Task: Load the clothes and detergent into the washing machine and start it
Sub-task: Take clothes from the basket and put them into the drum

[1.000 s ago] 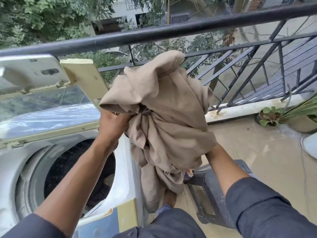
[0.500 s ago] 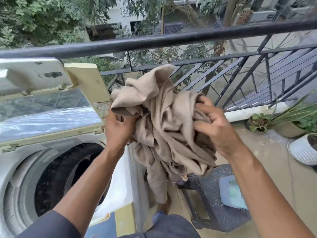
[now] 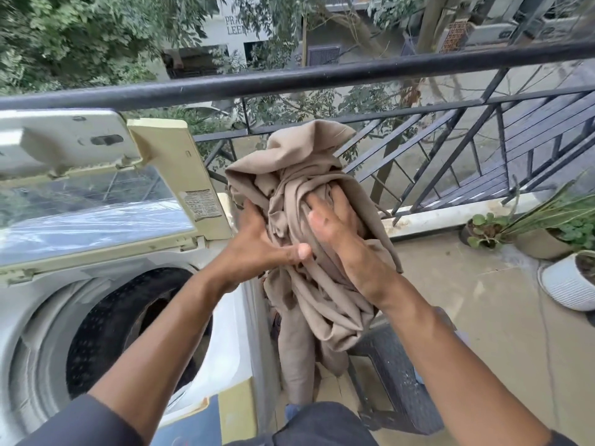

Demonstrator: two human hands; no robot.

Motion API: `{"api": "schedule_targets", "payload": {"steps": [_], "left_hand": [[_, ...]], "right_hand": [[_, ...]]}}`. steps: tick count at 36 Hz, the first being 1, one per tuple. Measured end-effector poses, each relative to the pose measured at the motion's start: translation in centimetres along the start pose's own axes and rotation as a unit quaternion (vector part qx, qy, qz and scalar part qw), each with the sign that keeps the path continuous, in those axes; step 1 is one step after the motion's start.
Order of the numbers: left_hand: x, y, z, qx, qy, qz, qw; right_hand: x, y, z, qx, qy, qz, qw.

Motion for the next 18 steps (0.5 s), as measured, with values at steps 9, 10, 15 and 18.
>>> {"api": "schedule_targets", "payload": {"steps": [9,10,15,18], "left_hand": [[-1.9,-0.6,-1.7,0.208,-0.023,0.026,0.977],[-2.3,-0.6,-1.9,0.233,-0.009,0.026,0.972],[-3.7,-0.3,-2.4,0.321,0.039,0.041,0.945],[-3.5,-0.3,-2.4,0.353,0.047,0.049,0.933]], "right_hand": [[-0.1,-1.3,-0.8,-0.093,-0.059,-0.268,0.957],[-0.3,-1.1,-0.8,-0.093,-0.055,-0.286,0.952],[-0.6,-0.2,-0.6,-0.102,-0.067,-0.299,0.946],[-0.6,0.3,-0.5,-0.1,-0.031,-0.272,0.957]]}}
Point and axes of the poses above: each hand's wrist, its own z-axis away from the middle knuckle, its own y-axis out of the back of the hand, x = y × z, the point moved 1 cm from there along -z, towards the middle knuckle, and after that the axes turned 12 degrees about x, right-handed, at the moved point
